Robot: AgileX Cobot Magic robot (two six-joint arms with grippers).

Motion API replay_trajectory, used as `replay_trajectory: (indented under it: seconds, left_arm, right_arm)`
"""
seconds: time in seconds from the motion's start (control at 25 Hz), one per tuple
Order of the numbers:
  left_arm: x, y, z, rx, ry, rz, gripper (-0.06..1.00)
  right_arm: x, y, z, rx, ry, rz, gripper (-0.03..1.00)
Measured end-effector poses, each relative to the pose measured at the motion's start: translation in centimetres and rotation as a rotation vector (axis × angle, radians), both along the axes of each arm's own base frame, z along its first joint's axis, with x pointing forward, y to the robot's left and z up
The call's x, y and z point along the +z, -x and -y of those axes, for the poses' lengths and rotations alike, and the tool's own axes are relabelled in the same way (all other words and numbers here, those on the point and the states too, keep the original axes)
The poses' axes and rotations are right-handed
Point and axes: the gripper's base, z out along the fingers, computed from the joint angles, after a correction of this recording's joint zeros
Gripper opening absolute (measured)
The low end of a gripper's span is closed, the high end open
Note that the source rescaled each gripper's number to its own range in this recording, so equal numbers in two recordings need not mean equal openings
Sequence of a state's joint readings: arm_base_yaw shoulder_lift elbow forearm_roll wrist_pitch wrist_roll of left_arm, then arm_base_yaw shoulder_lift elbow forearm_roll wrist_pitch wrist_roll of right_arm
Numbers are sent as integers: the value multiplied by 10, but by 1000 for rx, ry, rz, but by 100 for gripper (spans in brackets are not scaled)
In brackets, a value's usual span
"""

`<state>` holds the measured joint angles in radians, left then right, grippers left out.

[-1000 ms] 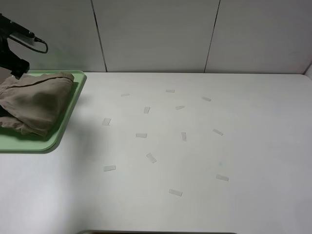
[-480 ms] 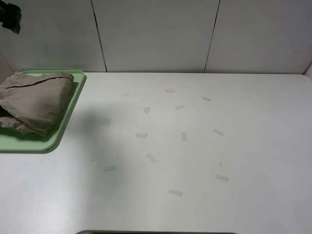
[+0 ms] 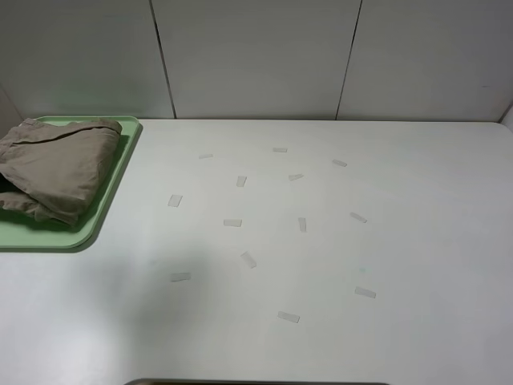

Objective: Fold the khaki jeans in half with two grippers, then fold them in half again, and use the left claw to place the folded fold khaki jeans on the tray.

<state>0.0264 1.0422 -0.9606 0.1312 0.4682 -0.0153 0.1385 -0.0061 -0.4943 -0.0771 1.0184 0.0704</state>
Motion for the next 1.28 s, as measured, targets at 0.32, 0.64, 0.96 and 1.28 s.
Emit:
replay_trajectory:
  seconds: [0.32,0.64,0.96,1.28]
  left_arm:
    - [-24,105,5,1,52,88,100]
    - [-44,174,7,25,95,150,100]
    - [-63,211,6,69,113,89,100]
    - [-83,225,6,84,122,93,100]
  right_arm:
    - [0,0,0,0,0,0,100]
    - [0,0,0,0,0,0,100]
    - [0,0,0,0,0,0,100]
    - [0,0,0,0,0,0,100]
